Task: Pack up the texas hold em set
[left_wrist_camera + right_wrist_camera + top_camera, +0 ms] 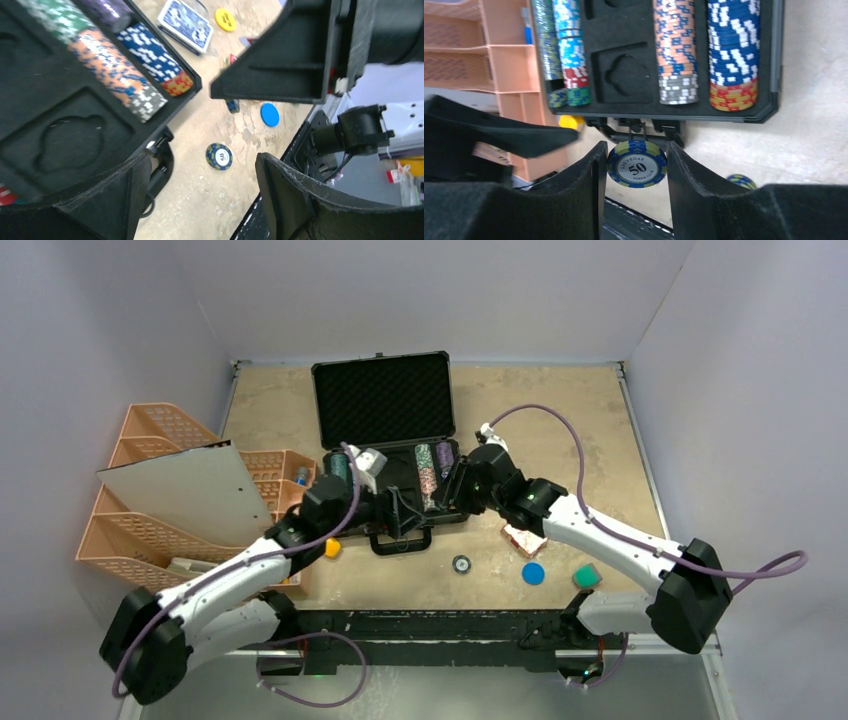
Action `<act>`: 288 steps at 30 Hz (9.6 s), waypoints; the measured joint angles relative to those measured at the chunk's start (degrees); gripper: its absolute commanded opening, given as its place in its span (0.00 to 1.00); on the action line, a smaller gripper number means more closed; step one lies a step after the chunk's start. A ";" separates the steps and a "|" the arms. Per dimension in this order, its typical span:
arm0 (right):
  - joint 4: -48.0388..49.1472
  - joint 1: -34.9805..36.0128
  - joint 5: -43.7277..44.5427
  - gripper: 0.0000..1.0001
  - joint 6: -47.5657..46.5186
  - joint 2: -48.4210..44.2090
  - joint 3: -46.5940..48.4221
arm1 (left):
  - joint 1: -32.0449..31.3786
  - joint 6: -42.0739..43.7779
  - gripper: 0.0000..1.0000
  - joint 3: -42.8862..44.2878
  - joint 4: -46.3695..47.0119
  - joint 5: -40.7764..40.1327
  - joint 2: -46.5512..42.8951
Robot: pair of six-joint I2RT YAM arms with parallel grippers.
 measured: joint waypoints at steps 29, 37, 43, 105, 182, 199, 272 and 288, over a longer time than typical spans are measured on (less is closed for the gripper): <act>10.82 -2.75 -4.35 0.77 12.44 -0.07 0.15 | -9.22 -10.03 0.00 0.35 27.50 -18.14 14.27; 16.24 -5.57 -8.04 0.78 9.99 -8.20 -4.81 | -8.22 -10.14 0.00 7.28 18.67 -15.43 12.28; 27.21 -5.79 -9.44 0.69 10.99 -22.29 -15.56 | -0.46 -19.61 0.00 13.38 15.80 -1.49 8.96; 44.13 6.16 -34.93 0.00 -36.83 31.23 13.81 | 3.54 7.45 0.79 27.63 -32.72 -48.57 -20.85; -7.06 7.04 7.85 0.74 -15.69 -5.03 -5.25 | 3.61 10.43 0.80 24.74 -32.24 -43.93 -20.90; -13.29 12.48 7.91 0.66 -10.64 11.78 -6.73 | 3.61 10.47 0.80 24.74 -32.30 -42.05 -19.61; 13.94 -2.19 -8.90 0.08 10.49 -4.52 -4.59 | -5.46 -7.56 0.65 -6.47 35.43 -7.02 12.09; 15.67 -2.69 -8.96 0.54 11.50 -3.02 -4.76 | -6.56 -9.55 0.00 -5.35 36.30 -10.23 13.62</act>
